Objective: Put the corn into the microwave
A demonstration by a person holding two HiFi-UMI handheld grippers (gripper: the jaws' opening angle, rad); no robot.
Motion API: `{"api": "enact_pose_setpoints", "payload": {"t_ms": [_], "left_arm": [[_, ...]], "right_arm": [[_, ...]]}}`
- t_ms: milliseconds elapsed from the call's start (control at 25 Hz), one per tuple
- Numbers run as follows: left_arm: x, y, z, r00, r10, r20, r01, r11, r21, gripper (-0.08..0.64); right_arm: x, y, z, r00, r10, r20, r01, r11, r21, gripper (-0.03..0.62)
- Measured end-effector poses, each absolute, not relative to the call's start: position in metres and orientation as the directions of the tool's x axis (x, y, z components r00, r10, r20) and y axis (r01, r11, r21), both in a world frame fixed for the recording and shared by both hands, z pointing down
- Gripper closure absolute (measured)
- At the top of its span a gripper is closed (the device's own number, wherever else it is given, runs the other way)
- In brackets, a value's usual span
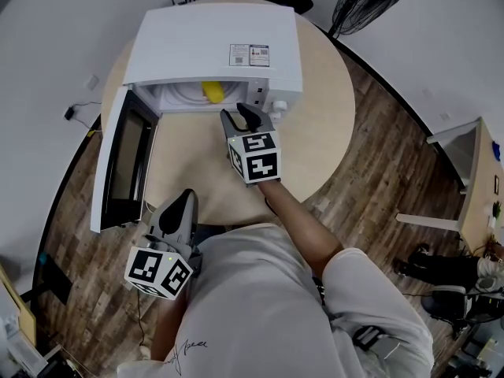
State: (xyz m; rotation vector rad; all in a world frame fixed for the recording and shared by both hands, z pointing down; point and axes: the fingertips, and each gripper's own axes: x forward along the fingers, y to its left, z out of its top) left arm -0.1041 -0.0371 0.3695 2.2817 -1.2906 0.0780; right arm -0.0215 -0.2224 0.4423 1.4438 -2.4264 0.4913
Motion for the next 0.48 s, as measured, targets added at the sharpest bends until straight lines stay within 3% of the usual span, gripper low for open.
{"api": "enact_pose_setpoints", "payload": {"t_ms": [480], "left_arm": [[-0.106, -0.035, 0.369, 0.517, -0.806, 0.288, -0.831, -0.394, 0.392, 0.569]], "right_arm": [[-0.014, -0.186, 0.427, -0.504, -0.772, 0.389, -0.862, 0.48, -0.164, 0.459]]}}
